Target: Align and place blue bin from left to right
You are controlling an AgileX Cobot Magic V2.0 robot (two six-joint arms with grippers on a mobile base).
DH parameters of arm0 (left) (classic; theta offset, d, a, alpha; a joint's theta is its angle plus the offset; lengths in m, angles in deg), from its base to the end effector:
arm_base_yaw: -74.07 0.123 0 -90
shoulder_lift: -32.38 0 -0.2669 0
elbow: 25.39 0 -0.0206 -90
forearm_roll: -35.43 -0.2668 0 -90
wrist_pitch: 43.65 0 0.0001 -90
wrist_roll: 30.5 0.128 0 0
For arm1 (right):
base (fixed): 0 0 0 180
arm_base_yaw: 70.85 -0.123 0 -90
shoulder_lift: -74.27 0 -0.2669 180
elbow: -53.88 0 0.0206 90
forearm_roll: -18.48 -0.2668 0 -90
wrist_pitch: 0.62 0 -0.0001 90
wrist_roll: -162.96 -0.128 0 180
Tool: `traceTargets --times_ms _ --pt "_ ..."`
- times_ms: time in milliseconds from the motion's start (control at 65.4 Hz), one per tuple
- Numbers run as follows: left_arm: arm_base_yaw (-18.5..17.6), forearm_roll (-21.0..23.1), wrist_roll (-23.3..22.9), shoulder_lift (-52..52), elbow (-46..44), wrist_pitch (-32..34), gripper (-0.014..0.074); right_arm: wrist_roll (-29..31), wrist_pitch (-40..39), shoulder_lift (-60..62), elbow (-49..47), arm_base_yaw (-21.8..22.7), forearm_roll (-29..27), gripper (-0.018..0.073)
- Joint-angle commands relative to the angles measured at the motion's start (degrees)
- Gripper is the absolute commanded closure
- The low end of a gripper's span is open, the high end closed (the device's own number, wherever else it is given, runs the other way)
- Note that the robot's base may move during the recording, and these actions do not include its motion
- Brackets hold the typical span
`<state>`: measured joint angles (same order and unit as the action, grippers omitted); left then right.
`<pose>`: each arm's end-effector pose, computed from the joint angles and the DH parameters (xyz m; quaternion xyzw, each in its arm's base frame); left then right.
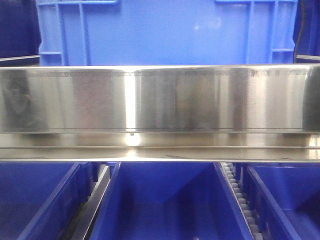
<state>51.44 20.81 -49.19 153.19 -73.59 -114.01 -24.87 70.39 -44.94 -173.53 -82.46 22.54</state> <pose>0.4372 -0.1493 0.3531 0.0348 0.9399 0.0079 0.3396 0.4469 0.0831 0.3571 -0.0315 0.9467 0.0189 0.3201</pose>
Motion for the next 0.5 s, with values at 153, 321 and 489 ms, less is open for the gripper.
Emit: traceTargets --times_ms 153,321,489 --pt "0.3 0.0 -0.4 -0.3 -1.1 0.4 0.0613 0.2 -1.0 0.2 -0.4 0.1 -0.2 0.0638" --pt "0.3 0.0 -0.4 -0.3 -3.2 0.4 0.0594 0.2 -1.0 0.2 -0.4 0.1 -0.2 0.0638" --pt "0.3 0.0 -0.4 -0.4 -5.3 0.4 0.0604 0.2 -1.0 0.6 -0.4 0.1 -0.2 0.0638"
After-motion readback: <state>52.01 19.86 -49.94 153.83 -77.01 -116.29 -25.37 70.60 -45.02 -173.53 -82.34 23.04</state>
